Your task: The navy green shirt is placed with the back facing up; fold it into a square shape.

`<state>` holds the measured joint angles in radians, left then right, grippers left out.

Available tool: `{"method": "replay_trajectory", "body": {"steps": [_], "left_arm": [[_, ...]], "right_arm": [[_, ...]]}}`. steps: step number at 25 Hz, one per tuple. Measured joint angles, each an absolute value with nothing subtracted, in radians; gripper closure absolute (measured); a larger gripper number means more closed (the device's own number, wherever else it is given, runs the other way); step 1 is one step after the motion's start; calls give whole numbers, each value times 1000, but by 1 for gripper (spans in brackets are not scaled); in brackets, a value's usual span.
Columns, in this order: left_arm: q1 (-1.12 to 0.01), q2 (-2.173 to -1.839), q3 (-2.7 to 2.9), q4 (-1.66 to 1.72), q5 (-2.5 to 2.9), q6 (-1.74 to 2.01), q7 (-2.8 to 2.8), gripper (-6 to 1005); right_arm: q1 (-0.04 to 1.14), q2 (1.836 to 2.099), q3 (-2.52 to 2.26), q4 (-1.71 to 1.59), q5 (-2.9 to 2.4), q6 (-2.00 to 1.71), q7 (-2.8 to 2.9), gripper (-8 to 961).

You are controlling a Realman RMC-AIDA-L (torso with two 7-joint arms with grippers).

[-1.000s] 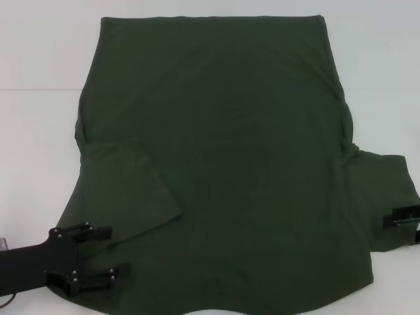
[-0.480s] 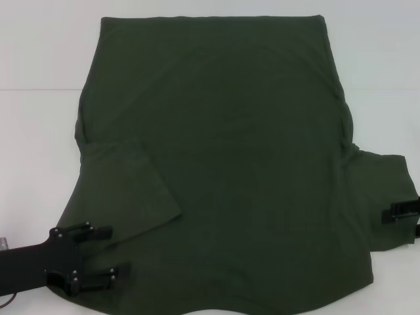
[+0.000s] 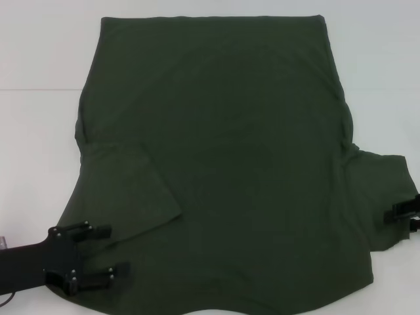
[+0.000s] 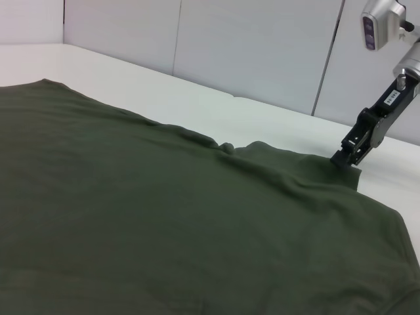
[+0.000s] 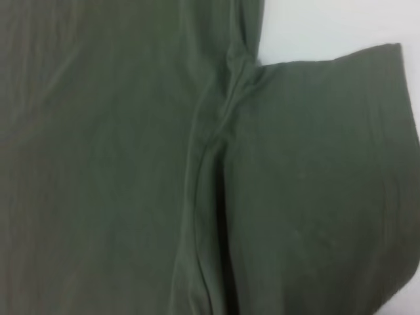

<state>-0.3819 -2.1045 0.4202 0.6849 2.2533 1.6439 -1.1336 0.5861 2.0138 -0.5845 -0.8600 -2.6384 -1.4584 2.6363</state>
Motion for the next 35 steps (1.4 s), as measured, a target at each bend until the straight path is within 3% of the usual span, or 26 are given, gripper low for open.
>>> {"method": "replay_trajectory", "body": {"steps": [18, 23, 29, 35], "left_arm": [[-380, -2105, 420, 693, 2249, 1646, -1147, 174], [-380, -2105, 419, 693, 2247, 1650, -1147, 174], [-380, -2105, 417, 693, 2246, 1653, -1147, 174], [-379, -2104, 414, 693, 2246, 1654, -1148, 175]], "right_arm": [[588, 2007, -624, -859, -2640, -1450, 2637, 873], [587, 2006, -635, -859, -2640, -1450, 2632, 943], [581, 2004, -625, -869, -2632, -1450, 2608, 943], [567, 1986, -612, -870, -2612, -1460, 2589, 943]]}}
